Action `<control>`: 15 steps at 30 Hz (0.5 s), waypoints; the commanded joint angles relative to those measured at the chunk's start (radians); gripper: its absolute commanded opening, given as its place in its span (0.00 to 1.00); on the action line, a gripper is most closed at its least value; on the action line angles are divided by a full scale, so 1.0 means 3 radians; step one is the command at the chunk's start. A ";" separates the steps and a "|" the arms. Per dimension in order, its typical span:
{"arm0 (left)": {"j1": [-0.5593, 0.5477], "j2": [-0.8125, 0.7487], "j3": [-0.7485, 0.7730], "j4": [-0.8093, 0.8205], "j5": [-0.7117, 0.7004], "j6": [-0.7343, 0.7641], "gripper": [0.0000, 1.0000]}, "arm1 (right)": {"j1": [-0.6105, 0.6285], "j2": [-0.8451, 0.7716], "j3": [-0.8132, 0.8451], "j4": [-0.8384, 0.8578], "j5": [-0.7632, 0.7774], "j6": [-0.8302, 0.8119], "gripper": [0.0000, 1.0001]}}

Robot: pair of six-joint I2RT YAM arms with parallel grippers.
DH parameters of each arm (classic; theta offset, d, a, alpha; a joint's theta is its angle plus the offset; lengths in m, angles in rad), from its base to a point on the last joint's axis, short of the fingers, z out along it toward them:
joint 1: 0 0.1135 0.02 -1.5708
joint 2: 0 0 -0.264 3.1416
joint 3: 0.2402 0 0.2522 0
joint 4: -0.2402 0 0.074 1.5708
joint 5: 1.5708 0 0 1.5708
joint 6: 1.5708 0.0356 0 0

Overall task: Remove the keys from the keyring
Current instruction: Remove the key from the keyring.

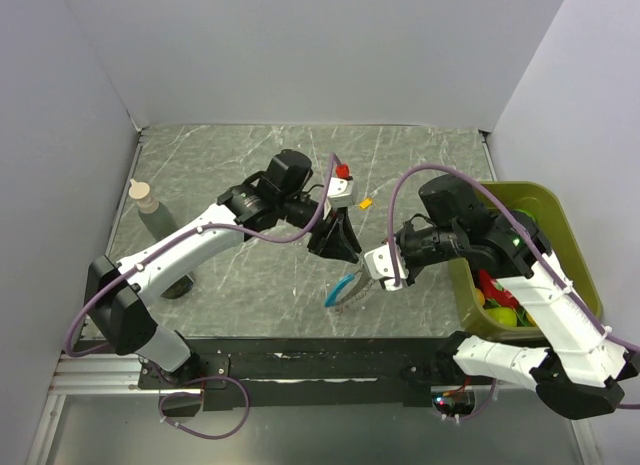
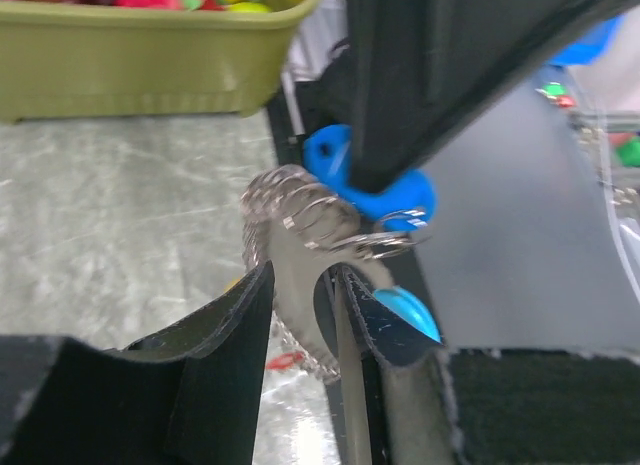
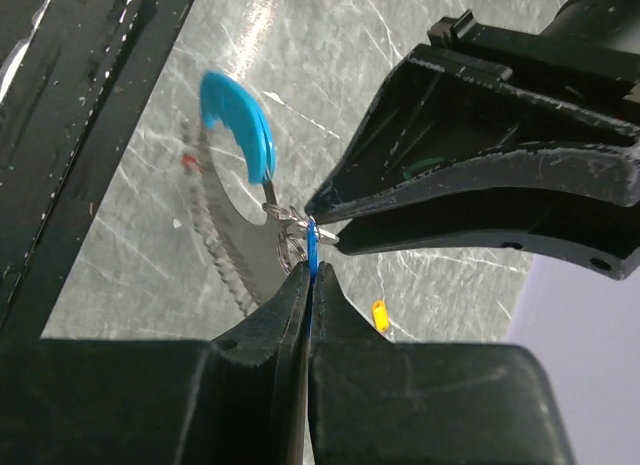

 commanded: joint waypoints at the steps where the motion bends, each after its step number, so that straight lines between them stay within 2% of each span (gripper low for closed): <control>1: -0.0012 -0.0006 0.0227 -0.0069 0.0454 0.0060 0.37 | 0.0039 -0.0032 0.0119 0.0091 -0.0033 -0.0066 0.00; 9: -0.0022 0.0004 0.0248 -0.0145 0.0690 0.0085 0.35 | 0.0039 -0.0027 0.0089 0.0147 0.0064 -0.0041 0.00; 15: -0.0053 0.0010 0.0243 -0.0202 0.0695 0.0152 0.35 | 0.0044 -0.0037 0.0099 0.0219 0.0131 0.0006 0.00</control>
